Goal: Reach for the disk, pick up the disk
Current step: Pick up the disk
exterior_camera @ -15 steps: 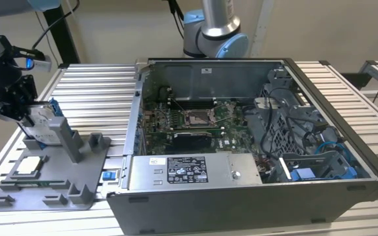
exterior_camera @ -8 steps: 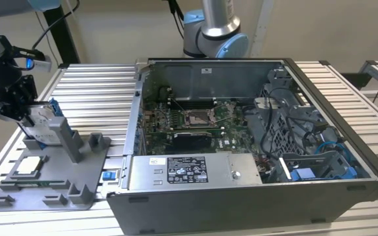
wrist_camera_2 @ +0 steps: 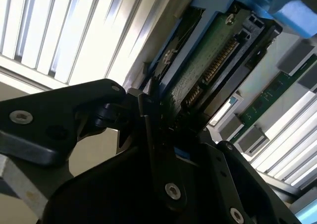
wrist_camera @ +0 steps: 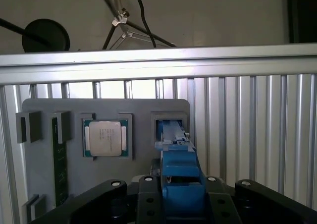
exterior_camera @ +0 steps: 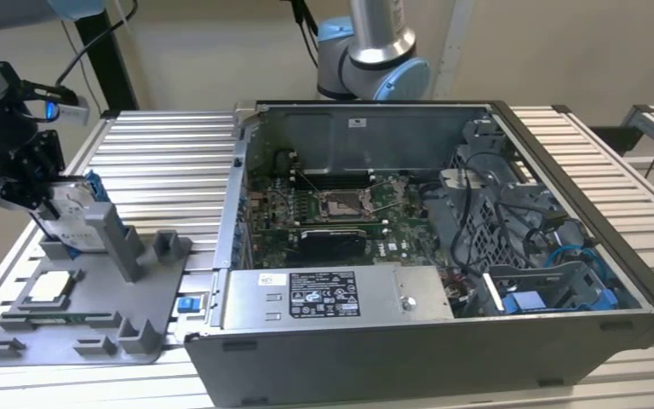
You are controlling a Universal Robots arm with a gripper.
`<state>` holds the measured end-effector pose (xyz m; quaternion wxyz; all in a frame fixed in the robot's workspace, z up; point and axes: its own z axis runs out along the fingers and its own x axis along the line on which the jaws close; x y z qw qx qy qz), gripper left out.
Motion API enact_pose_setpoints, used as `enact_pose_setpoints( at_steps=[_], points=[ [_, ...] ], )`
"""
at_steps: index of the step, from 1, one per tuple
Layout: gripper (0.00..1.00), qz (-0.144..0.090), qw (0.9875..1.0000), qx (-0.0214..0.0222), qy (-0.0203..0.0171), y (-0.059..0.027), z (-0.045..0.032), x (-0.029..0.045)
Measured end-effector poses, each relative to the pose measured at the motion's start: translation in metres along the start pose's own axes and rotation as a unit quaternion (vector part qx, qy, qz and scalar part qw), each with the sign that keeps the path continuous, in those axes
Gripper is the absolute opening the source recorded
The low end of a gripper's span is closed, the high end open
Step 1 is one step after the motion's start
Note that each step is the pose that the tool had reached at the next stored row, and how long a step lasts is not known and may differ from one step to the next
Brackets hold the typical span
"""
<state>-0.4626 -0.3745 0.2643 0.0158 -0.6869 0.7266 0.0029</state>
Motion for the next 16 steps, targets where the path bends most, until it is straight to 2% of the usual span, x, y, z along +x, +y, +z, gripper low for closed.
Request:
enact_pose_setpoints(
  at_steps=[16],
  points=[
    [0.00,0.000,1.0000,0.0002,-0.0001,0.0000,0.0000,0.0000]
  ],
)
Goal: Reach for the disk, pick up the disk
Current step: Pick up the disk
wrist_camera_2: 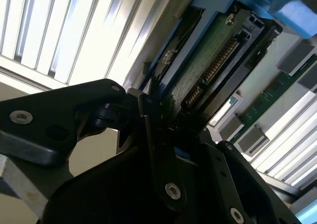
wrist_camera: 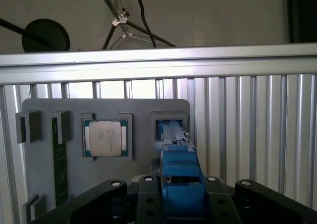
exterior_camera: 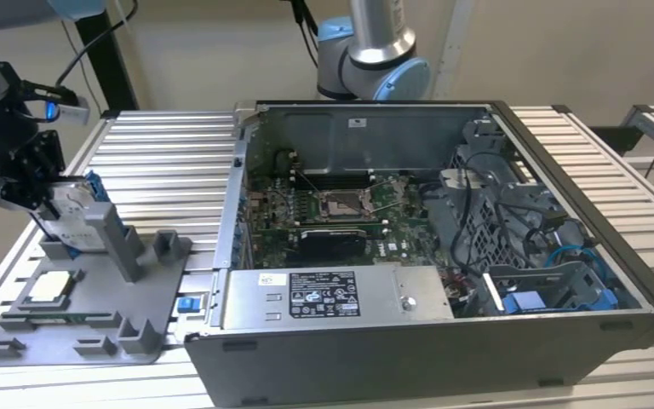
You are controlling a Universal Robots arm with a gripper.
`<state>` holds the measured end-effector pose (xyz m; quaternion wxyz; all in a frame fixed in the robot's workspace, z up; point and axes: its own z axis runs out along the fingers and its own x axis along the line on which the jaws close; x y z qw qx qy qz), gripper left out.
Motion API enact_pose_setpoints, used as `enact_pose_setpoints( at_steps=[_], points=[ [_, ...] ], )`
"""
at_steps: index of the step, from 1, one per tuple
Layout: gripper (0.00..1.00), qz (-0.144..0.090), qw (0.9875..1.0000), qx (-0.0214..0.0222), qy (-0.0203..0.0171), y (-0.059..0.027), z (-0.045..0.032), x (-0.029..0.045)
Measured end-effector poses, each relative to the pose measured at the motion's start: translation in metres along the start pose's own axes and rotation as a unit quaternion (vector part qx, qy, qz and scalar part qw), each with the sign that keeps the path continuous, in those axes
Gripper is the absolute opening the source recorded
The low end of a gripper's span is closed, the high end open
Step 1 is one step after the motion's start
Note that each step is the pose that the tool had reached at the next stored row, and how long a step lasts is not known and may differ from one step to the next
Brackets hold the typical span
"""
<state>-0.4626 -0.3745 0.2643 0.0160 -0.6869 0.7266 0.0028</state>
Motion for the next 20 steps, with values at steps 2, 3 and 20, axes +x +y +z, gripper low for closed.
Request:
enact_pose_setpoints(
  at_steps=[2,3,20],
  points=[
    [0.00,0.000,1.0000,0.0003,-0.0002,-0.0001,-0.0019,-0.0001],
    [0.00,0.000,1.0000,0.0001,-0.0001,-0.0001,-0.0040,-0.0002],
    [0.00,0.000,1.0000,-0.0002,0.0001,-0.0007,-0.0406,-0.0011]
  ],
)
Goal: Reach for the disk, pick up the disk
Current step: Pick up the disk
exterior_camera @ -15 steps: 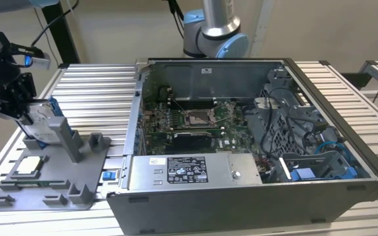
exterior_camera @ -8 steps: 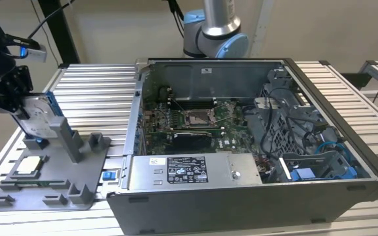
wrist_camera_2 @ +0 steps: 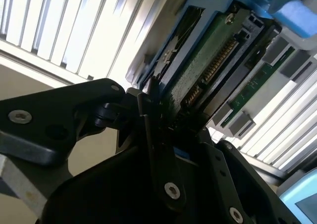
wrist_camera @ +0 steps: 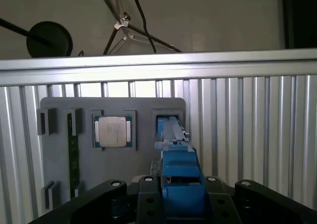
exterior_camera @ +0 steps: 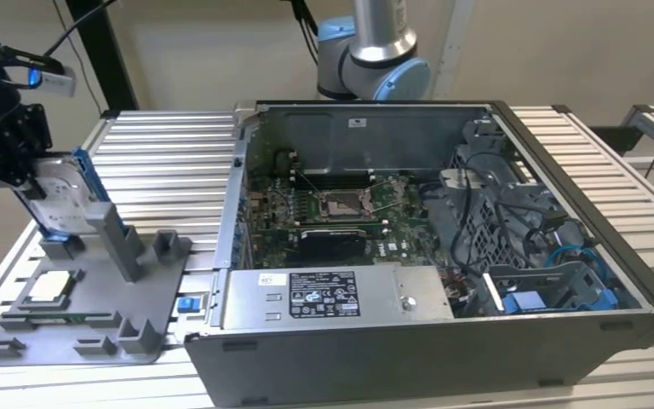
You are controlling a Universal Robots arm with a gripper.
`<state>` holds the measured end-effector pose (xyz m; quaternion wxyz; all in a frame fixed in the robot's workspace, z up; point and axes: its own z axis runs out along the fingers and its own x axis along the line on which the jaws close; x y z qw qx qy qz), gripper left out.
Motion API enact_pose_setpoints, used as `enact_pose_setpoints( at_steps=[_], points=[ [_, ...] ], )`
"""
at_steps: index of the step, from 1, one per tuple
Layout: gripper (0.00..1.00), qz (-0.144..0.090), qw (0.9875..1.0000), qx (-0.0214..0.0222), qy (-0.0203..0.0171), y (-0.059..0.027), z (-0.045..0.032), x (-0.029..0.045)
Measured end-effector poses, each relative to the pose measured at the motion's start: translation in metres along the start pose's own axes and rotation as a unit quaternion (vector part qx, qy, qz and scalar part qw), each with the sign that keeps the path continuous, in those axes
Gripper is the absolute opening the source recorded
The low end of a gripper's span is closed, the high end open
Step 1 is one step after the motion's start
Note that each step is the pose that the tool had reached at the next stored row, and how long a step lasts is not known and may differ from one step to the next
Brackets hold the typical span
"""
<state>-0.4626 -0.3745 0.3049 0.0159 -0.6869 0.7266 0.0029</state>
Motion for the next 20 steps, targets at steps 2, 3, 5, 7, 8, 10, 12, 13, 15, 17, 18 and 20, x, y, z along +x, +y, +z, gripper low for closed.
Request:
enact_pose_setpoints(
  at_steps=[2,3,5,7,8,10,12,13,15,17,18,20],
  points=[
    [0.00,0.000,1.0000,0.0000,0.0000,0.0000,-0.0034,-0.0001],
    [0.00,0.000,1.0000,0.0000,0.0000,-0.0001,-0.0053,-0.0002],
    [0.00,0.000,1.0000,0.0000,0.0000,-0.0002,-0.0092,-0.0002],
    [0.00,0.000,1.0000,0.0000,0.0000,-0.0002,-0.0129,-0.0003],
    [0.00,0.000,1.0000,0.0000,0.0000,-0.0003,-0.0148,-0.0004],
    [0.00,0.000,1.0000,0.0000,0.0000,-0.0003,-0.0184,-0.0005],
    [0.00,0.000,1.0000,0.0000,0.0000,-0.0004,-0.0220,-0.0006],
    [0.00,0.000,1.0000,0.0000,0.0000,-0.0004,-0.0239,-0.0007],
    [0.00,0.000,1.0000,0.0000,0.0000,-0.0005,-0.0278,-0.0007],
    [0.00,0.000,1.0000,0.0000,0.0000,-0.0005,-0.0315,-0.0009],
    [0.00,0.000,1.0000,0.0000,0.0000,-0.0006,-0.0331,-0.0009],
    [0.00,0.000,1.0000,0.0000,0.0000,-0.0006,-0.0367,-0.0010]
  ],
)
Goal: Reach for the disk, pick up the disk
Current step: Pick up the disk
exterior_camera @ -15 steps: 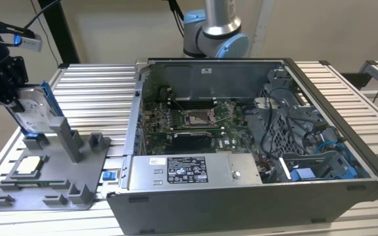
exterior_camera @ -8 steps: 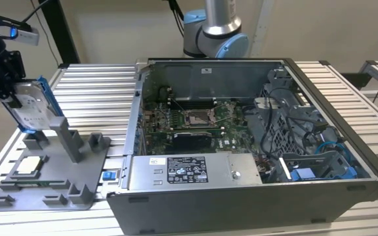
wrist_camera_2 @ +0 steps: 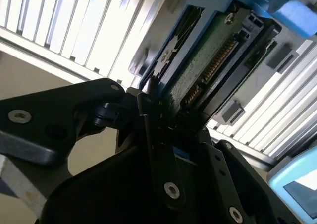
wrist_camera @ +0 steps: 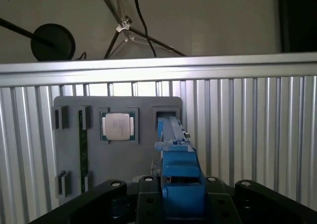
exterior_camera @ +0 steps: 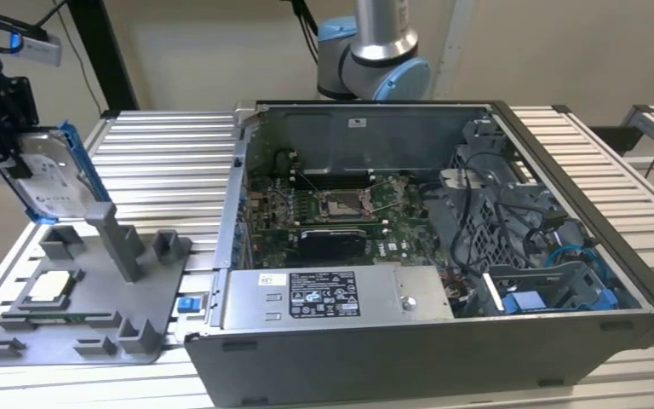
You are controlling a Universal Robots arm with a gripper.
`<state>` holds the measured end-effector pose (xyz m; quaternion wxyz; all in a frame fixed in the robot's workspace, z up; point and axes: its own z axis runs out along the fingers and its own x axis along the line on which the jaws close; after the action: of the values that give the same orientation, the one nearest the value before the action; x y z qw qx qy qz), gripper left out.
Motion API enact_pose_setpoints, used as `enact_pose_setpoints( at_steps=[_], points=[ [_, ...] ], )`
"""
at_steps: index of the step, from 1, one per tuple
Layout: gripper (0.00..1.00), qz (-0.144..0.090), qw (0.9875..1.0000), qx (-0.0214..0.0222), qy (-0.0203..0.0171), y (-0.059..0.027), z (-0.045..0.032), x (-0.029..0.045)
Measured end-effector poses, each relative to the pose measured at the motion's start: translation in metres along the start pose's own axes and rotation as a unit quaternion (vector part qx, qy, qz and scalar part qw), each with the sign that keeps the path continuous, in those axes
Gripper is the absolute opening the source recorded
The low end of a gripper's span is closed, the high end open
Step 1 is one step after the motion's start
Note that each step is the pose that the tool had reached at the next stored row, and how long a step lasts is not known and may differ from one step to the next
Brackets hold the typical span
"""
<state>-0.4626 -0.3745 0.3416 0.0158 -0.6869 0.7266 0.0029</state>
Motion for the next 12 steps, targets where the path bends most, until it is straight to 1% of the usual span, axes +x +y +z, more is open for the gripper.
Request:
enact_pose_setpoints(
  at_steps=[12],
  points=[
    [0.00,0.000,1.0000,0.0001,0.0000,-0.0004,-0.0223,-0.0006]
  ],
)
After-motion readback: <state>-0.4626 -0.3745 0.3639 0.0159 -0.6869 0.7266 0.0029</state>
